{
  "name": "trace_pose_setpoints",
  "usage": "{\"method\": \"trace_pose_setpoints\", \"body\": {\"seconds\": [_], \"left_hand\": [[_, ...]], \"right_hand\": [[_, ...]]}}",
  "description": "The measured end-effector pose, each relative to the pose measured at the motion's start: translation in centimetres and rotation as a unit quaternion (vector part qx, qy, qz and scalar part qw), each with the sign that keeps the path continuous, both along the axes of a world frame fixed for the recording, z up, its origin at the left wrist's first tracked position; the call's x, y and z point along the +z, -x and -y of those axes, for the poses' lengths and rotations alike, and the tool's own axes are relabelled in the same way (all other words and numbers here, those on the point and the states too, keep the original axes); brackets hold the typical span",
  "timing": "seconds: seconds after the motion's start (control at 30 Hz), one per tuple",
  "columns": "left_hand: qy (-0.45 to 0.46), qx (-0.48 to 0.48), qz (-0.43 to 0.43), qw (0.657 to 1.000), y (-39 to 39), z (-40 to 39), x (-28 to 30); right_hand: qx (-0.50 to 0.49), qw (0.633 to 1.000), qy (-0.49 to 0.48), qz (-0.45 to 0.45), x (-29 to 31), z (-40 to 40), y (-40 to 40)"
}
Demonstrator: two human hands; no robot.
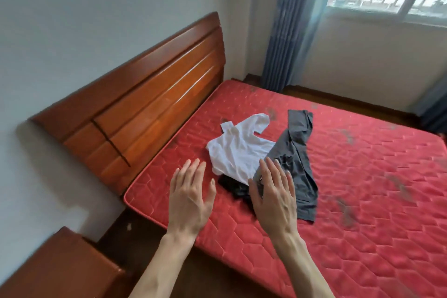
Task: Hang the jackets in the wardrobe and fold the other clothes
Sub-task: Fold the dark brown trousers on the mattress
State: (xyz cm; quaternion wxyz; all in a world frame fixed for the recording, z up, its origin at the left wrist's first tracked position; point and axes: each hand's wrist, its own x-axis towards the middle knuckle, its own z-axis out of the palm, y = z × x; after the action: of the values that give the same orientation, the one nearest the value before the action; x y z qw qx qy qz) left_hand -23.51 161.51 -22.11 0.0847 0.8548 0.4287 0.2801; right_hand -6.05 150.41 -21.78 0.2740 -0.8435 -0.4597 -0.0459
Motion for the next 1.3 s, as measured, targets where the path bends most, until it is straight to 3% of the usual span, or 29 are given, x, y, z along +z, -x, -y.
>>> {"method": "trace_pose_setpoints", "body": {"seconds": [0.47,0.8,1.03,1.3], "left_hand": [[0.018,-0.158,-0.034,0.987,-17.3,-1.6,-5.3],[0.122,-0.199,-0.063,0.970,-27.2,-6.8,-11.6],[0.171,-0.222,-0.109,0.954,-32.2,-7.3,-18.3],[0.210,-0.233,-0.182,0.932,-36.6,-7.5,-31.9]], "right_hand": [[-0.120,0.992,0.026,0.008,-3.2,4.5,-14.5],[-0.157,0.979,0.131,-0.018,-6.5,2.4,-22.1],[-0.142,0.964,0.213,-0.067,-13.0,0.8,-26.6],[-0.080,0.944,0.303,-0.106,-25.6,1.1,-31.4]]}}
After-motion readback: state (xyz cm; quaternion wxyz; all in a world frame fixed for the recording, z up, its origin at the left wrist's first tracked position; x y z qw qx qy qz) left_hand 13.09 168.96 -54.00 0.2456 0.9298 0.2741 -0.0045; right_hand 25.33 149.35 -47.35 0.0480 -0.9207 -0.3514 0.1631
